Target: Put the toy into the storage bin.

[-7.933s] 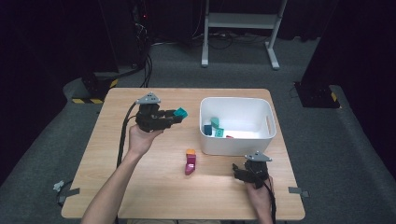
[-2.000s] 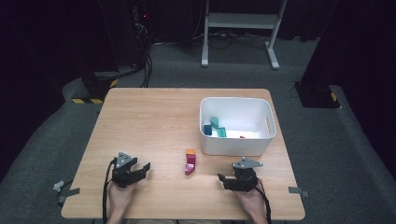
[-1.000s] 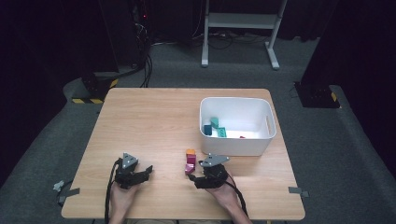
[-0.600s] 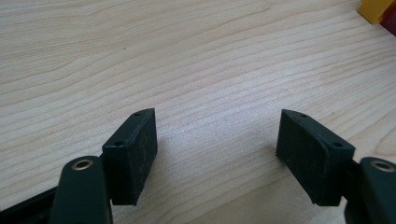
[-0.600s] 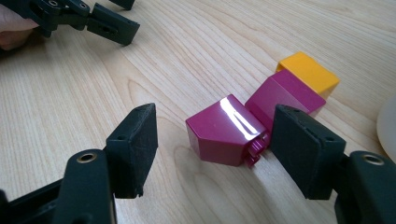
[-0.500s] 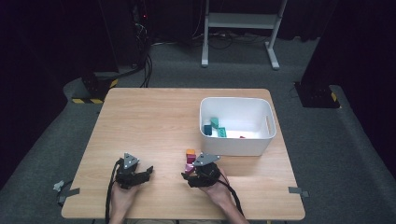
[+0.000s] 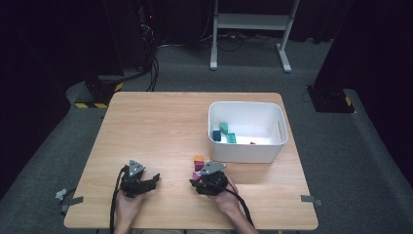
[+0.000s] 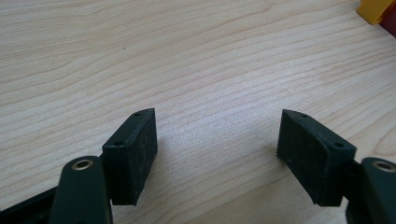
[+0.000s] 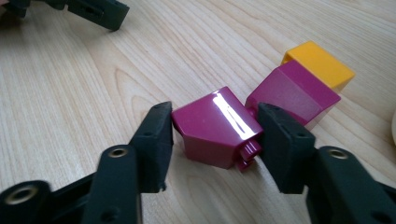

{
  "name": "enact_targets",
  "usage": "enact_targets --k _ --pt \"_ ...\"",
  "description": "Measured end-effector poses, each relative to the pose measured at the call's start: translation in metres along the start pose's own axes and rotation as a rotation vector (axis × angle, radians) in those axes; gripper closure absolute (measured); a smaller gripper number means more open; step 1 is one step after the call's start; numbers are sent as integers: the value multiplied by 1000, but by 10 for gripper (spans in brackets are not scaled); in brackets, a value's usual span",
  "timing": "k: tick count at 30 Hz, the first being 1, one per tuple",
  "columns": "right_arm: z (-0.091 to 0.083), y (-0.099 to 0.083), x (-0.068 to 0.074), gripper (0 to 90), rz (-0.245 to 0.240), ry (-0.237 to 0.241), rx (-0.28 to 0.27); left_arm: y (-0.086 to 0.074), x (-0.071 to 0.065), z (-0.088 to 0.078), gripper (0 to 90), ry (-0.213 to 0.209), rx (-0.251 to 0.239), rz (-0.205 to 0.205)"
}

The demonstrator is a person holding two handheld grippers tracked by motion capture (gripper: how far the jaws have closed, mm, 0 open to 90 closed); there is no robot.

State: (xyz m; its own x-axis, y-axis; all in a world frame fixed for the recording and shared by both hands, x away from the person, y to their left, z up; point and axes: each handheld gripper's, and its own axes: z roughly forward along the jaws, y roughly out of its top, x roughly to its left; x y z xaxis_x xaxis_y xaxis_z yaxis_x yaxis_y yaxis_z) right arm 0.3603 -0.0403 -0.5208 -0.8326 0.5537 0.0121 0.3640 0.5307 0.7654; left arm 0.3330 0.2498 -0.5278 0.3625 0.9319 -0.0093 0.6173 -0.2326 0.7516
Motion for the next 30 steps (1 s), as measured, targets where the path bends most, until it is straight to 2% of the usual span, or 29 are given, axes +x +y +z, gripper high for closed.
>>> enact_targets --k 10,11,12,25,30 --pt "-5 -2 2 510 -21 -8 -17 0 0 0 288 -1 -1 -1" --pt "-6 -2 2 581 -23 -7 -18 0 0 0 288 -2 0 -1" --pt "-8 -2 2 587 -30 -6 -30 0 0 0 288 -3 0 -1" --pt "-30 -3 -2 591 -34 -11 -51 0 -1 0 287 2 1 2" --pt "-39 -6 -5 591 -17 -19 -48 0 0 0 284 0 0 0"
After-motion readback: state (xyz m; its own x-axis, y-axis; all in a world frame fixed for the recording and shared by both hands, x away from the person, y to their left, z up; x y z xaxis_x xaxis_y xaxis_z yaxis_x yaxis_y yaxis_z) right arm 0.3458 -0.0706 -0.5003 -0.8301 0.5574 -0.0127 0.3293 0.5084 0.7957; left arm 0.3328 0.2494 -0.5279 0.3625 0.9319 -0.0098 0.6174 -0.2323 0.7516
